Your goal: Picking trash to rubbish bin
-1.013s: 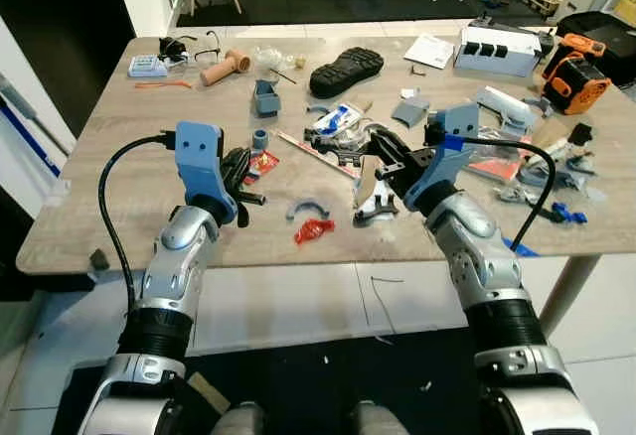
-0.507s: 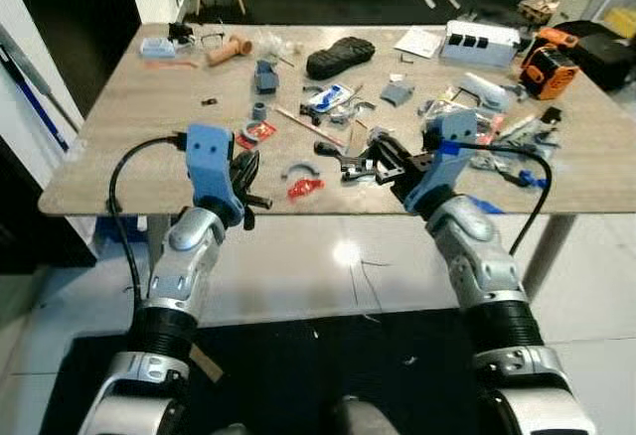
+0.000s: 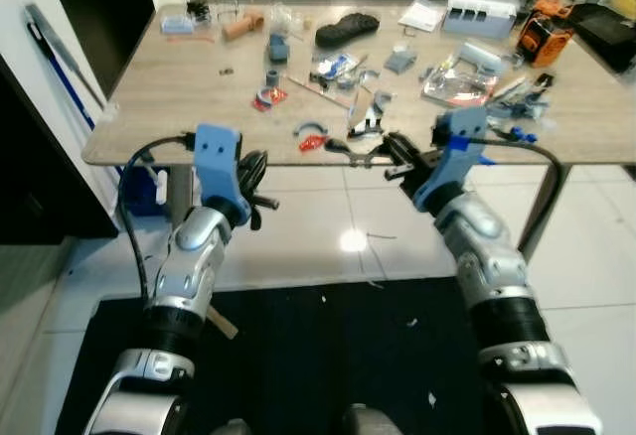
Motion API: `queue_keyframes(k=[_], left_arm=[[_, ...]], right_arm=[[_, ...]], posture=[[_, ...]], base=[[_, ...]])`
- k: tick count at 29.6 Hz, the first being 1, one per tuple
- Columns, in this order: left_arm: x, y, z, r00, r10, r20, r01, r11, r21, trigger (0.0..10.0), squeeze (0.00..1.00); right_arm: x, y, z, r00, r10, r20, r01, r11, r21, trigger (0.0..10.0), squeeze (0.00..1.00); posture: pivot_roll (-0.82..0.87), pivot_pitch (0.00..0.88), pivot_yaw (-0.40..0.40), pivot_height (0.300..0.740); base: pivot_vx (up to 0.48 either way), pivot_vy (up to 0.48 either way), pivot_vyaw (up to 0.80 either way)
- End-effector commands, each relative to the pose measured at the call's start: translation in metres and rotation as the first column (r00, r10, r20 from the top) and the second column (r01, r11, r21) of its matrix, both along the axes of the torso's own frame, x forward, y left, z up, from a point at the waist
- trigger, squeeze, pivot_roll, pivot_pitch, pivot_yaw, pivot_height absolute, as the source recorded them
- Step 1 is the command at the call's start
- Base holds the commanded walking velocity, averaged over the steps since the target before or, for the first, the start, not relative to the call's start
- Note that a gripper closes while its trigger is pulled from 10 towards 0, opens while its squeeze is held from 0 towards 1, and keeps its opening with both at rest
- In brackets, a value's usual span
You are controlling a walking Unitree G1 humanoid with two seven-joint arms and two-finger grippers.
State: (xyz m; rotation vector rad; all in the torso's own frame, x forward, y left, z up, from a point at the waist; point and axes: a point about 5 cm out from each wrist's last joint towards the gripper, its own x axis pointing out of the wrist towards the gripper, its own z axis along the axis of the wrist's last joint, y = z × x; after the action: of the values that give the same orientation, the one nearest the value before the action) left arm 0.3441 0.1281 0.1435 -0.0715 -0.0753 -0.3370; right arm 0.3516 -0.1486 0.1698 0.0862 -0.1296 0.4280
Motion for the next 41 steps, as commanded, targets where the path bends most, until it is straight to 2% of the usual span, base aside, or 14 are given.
queue_keyframes(k=[1,16,41], left_arm=[[-0.001,-0.001,-0.002,1.000,-0.004,-0.002,0.004,1.000,0.003,10.0,0.00],[0.000,-0.002,-0.002,1.000,-0.010,-0.001,0.010,1.000,-0.001,10.0,0.00],[-0.003,-0.011,-0.005,0.997,-0.076,-0.006,0.076,0.997,0.022,10.0,0.00]], right_arm=[[0.000,-0.001,0.000,1.000,-0.003,0.000,0.003,1.000,-0.005,10.0,0.00],[0.002,0.000,0.000,1.000,0.006,-0.011,-0.006,1.000,-0.006,10.0,0.00],[0.003,0.001,-0.003,0.999,0.011,-0.041,-0.012,1.000,-0.016,10.0,0.00]], posture=[[-0.05,0.000,0.002,0.740],[-0.05,0.000,0.004,0.740],[-0.05,0.000,0.006,0.740]], base=[[-0.337,0.000,0.00],[-0.290,0.000,0.00],[0.000,0.000,-0.77]])
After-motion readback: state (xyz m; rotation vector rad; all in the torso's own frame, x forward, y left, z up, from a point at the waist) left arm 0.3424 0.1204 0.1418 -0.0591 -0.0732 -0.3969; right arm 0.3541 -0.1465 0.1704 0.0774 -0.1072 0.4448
